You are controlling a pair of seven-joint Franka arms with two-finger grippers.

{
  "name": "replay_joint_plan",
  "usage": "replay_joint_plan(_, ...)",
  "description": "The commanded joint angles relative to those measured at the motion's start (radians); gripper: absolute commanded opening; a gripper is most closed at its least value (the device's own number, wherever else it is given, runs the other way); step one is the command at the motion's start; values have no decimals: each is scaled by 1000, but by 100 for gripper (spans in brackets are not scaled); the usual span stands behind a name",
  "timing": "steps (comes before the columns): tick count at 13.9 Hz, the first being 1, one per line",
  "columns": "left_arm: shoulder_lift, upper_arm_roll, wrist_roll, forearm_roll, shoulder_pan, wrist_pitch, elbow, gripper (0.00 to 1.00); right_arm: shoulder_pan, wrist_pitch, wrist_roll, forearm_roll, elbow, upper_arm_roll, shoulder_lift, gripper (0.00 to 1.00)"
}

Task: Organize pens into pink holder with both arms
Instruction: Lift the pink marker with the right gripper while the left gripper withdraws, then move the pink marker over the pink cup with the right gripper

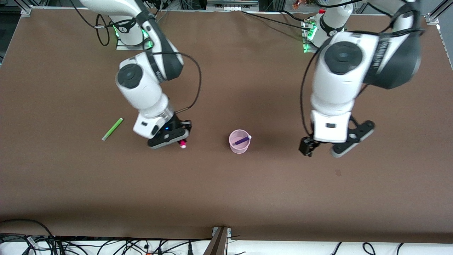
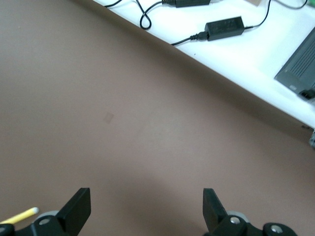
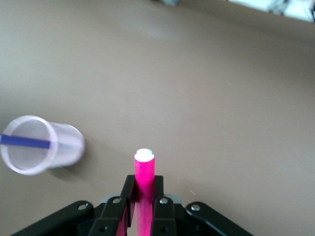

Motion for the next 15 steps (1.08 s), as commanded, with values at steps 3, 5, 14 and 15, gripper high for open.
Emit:
replay_joint_plan(3, -117, -15, 386, -151, 150, -12, -145, 100, 68, 69, 103, -56, 148, -14, 106, 0)
replay_joint_plan(5, -163, -15, 550, -196, 202, -9, -215, 100, 99, 72, 158, -65, 273, -19, 189, 0)
replay_joint_plan(14, -272, -17, 967, -231, 304, 63, -454, 100, 194, 207, 380, -243, 598, -39, 482, 0)
replay_joint_plan(15, -272, -17, 1025, -233, 320, 62, -458, 100, 220, 210, 409, -243, 596, -69, 487, 0)
